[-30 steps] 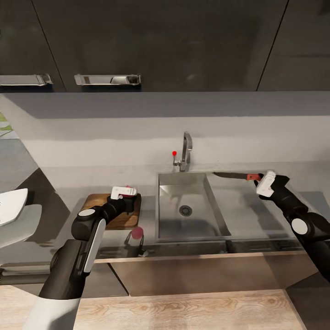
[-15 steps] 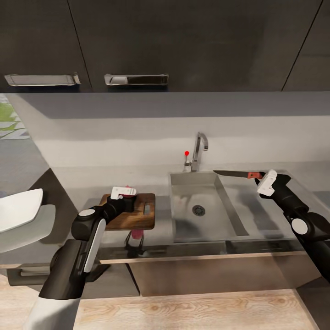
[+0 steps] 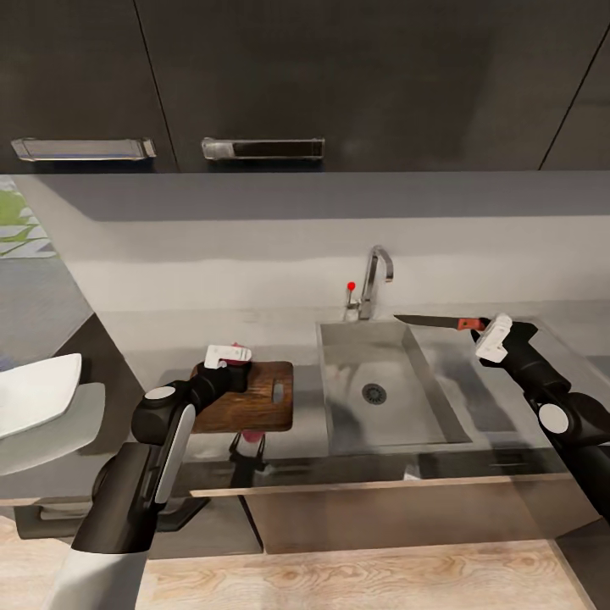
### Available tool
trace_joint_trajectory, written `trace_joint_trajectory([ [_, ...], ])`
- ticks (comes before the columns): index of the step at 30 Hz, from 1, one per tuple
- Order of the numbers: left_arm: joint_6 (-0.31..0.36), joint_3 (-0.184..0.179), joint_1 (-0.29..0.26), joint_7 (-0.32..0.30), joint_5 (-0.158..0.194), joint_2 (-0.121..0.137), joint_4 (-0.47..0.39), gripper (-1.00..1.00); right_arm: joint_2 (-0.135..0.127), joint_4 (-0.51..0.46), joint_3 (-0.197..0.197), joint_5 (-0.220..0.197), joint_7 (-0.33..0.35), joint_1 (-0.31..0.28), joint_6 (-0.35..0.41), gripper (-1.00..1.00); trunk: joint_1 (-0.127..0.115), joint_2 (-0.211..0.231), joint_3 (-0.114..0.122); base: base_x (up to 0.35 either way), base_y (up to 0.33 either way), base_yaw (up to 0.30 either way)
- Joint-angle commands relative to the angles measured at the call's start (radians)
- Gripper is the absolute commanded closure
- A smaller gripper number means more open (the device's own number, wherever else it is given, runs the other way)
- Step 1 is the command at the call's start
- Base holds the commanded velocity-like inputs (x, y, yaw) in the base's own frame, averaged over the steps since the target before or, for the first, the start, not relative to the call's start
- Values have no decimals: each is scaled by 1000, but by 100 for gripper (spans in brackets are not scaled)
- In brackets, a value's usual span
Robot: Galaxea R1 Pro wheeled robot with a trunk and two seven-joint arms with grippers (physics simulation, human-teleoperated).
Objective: In the kitchen, take the Vidalia onion out of the sink, dice it on the chopping board with the paring knife, put the diced onion into the bowl on the countertop, then place both the paring knife and the chopping board into the sink.
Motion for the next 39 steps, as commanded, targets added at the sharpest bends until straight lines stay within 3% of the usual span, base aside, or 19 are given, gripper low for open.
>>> trace_joint_trajectory([
  [1,6,1,-1,-6,2,0,-1,100,-1,-1,1,9,3,-1,1,100,1,-2,-2,90,85,0],
  [10,4,1,-1,-6,3,0,52,100,-1,-1,1,9,4,-1,1,100,1,-2,-2,79,36,0],
  [21,-1,7,-1,-2,2,2,205,100,-1,-1,2,9,4,-1,3,100,1,-2,-2,1,0,0],
  [39,-5,12,-1,36,2,4,208,100,-1,-1,4,9,3,-1,4,100,1,-2,-2,0,0,0],
])
